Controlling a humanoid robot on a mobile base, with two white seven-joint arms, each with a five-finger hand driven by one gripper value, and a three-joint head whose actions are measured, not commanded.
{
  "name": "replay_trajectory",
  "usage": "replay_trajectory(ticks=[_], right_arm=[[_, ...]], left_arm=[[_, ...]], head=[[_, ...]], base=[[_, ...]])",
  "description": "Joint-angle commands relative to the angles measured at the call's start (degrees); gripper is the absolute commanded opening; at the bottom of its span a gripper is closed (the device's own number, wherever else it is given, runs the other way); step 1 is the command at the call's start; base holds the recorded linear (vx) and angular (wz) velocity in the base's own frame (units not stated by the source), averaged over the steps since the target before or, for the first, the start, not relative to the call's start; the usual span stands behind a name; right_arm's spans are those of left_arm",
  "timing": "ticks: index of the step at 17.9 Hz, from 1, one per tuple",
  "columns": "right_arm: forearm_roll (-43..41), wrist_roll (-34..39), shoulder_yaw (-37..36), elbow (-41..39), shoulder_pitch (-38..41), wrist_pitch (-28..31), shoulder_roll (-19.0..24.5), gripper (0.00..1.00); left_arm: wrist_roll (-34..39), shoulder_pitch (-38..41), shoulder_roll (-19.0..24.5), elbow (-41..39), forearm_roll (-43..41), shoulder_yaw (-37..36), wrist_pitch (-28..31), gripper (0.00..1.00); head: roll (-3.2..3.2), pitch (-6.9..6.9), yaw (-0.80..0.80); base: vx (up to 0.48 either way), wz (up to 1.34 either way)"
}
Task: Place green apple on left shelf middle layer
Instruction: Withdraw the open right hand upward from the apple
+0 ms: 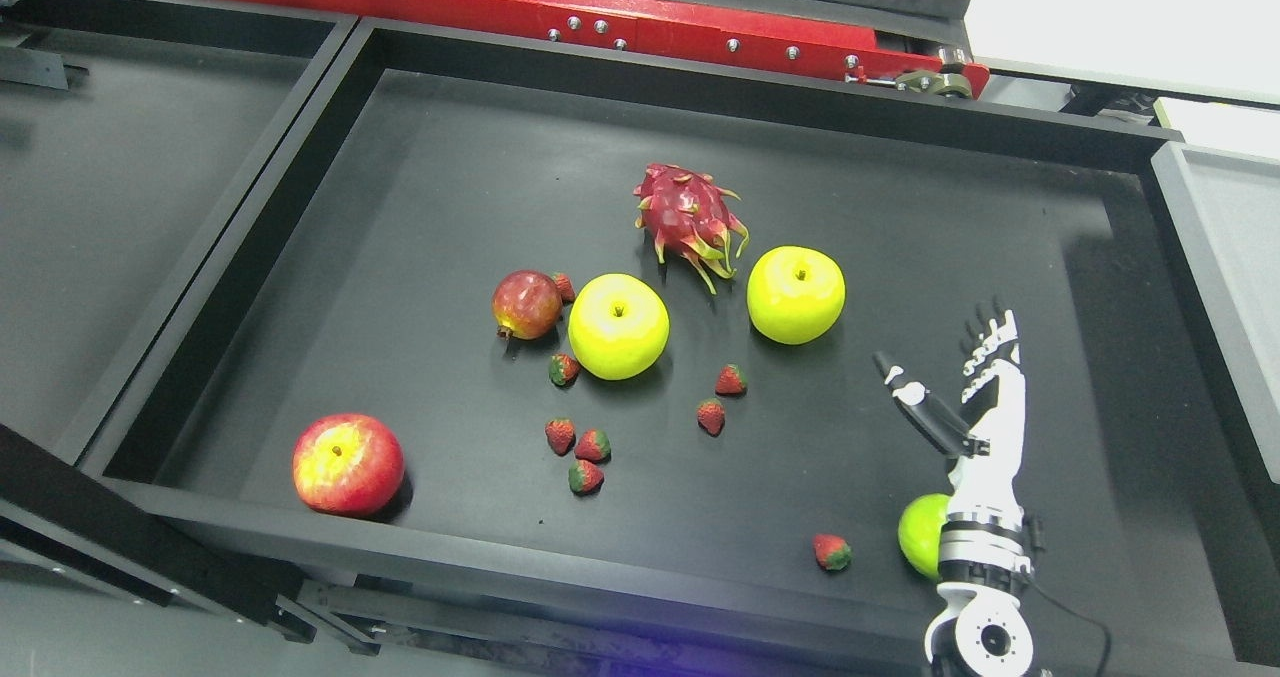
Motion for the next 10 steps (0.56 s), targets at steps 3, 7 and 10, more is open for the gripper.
replay_trajectory(ticks=[3, 7, 10], right_arm=[[-0.26, -0.83, 5.98, 1.04, 0.90, 0.45, -1.00, 1.00], [-0.26, -0.74, 4.58, 0.25, 0.91, 0.18, -1.00, 1.00], [-0.26, -0.39, 4.49, 0.16, 0.91, 0.18, -1.00, 1.00]], left_arm=[[-0.04, -1.23, 1.00, 0.00, -0.02, 0.00, -0.05, 1.00], [-0.04, -1.23, 1.00, 0.00, -0.02, 0.00, -0.05, 1.00], [-0.04, -1.23, 1.00, 0.00, -0.02, 0.00, -0.05, 1.00]], head=[[0.00, 0.00, 0.00], [0.00, 0.00, 0.00], [0.00, 0.00, 0.00]], base=[[0.000, 0.00], [0.000, 0.00], [0.000, 0.00]])
